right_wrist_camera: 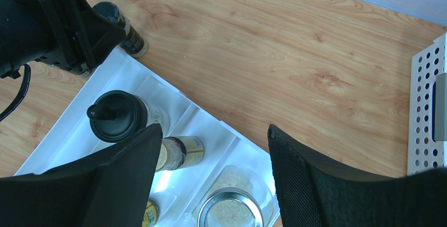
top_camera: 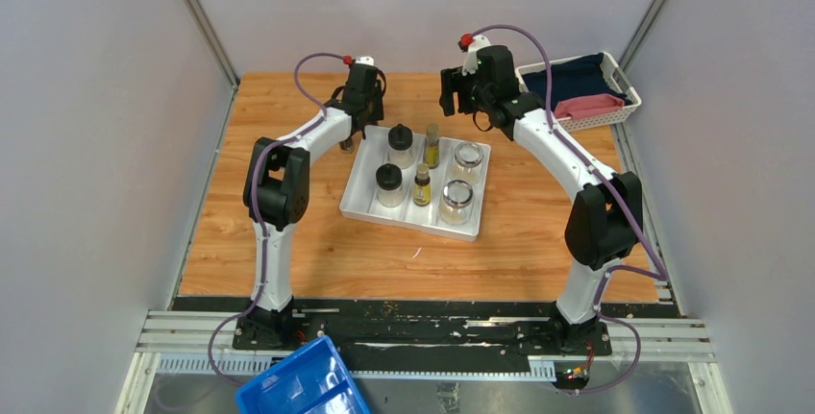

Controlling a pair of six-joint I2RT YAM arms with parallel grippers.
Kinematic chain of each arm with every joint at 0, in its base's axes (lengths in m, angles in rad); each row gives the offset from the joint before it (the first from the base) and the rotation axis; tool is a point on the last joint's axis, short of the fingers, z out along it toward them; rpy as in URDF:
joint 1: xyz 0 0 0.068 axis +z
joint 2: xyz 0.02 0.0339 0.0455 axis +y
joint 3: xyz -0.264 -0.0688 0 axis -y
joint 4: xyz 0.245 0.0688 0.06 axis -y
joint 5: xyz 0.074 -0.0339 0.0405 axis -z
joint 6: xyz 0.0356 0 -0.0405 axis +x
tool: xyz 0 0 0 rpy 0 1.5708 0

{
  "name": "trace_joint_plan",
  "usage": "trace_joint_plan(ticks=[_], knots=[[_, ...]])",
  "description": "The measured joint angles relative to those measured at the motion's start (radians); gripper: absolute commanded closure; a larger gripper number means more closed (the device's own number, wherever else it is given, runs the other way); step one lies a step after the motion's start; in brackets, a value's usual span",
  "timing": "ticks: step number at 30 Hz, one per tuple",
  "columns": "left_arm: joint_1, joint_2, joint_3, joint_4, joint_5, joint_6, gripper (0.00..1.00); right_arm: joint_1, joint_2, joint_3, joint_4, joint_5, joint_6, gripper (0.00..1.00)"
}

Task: Organize the condiment bottles
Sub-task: Pick up the bottle from the center of the board.

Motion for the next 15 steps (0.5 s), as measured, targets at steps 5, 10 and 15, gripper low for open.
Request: trace_joint_plan(ticks=[5, 10, 15], knots=[[0.0, -0.006, -0.02, 0.027, -0.003, 0.003, 0.69, 0.0, 0.0, 0.0, 0.003, 0.0, 0.0, 0.23], [0.0, -0.014, -0.033, 0.036, -0.006, 0.006, 0.77, 0.0, 0.0, -0.004, 0.003, -0.001, 0.0, 0.23], [0.0, -0.017, -0.041, 0.043, -0.015, 0.01, 0.83, 0.0, 0.0, -0.004, 0.003, -0.001, 0.0, 0.24]])
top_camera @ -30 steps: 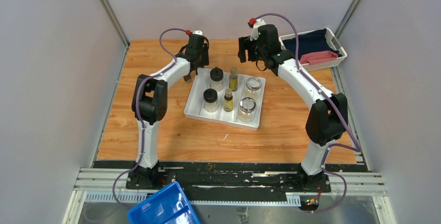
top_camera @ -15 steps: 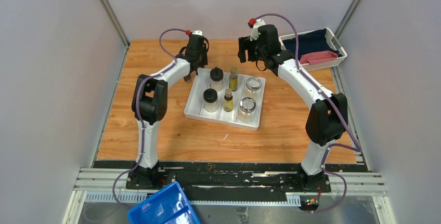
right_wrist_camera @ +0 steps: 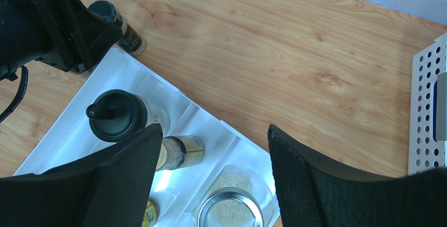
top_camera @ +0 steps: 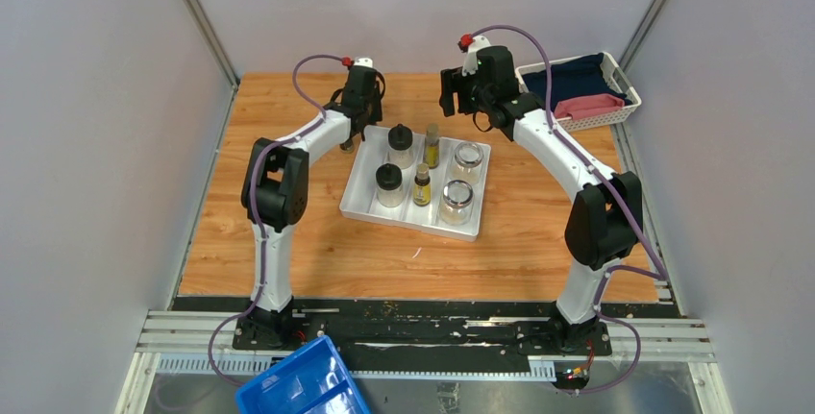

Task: Organize the condiment bottles
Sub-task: Pick up the bottle from the center of the board.

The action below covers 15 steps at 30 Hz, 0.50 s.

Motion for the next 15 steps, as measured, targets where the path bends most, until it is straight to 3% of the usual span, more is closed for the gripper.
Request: trace_joint_plan(ticks=[9, 15], knots=[[0.0, -0.017, -0.023, 0.015, -0.006, 0.001, 1.0, 0.0, 0.0, 0.0, 0.0, -0.007, 0.0, 0.24], [-0.001, -0.04, -0.023, 0.019, -0.011, 0.011, 1.0, 0.0, 0.0, 0.0, -0.001, -0.007, 0.0, 0.24]])
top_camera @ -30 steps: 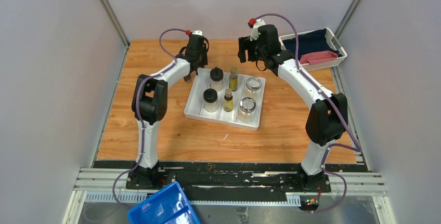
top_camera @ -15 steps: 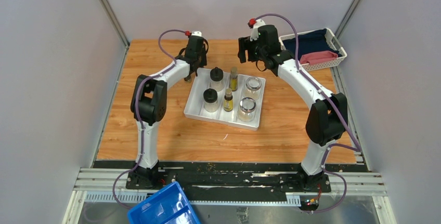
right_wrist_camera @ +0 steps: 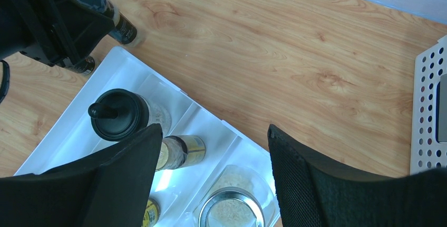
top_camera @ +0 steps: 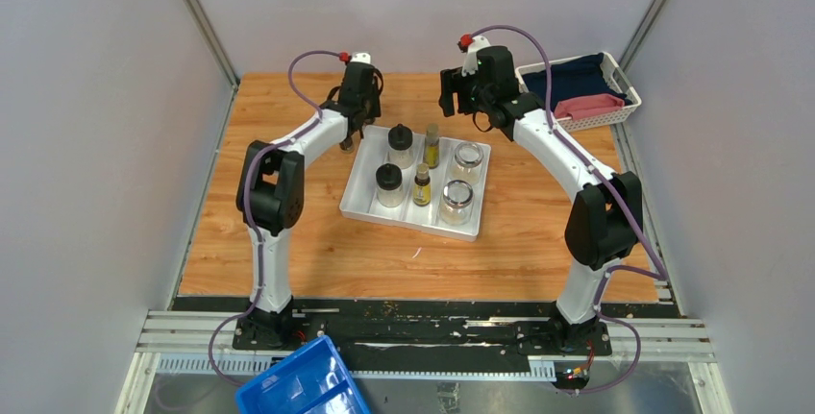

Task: Organize the condiment bottles
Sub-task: Pick up the bottle from the center of the board.

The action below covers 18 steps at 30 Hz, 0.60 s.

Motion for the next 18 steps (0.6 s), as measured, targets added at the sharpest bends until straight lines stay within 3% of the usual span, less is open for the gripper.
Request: trace_joint_plan(ticks=[18], knots=[[-0.033, -0.251, -0.044, -0.056, -0.027, -0.017, 1.0, 0.0, -0.074, -0.049, -0.01, 0.002, 0.007, 0.24]])
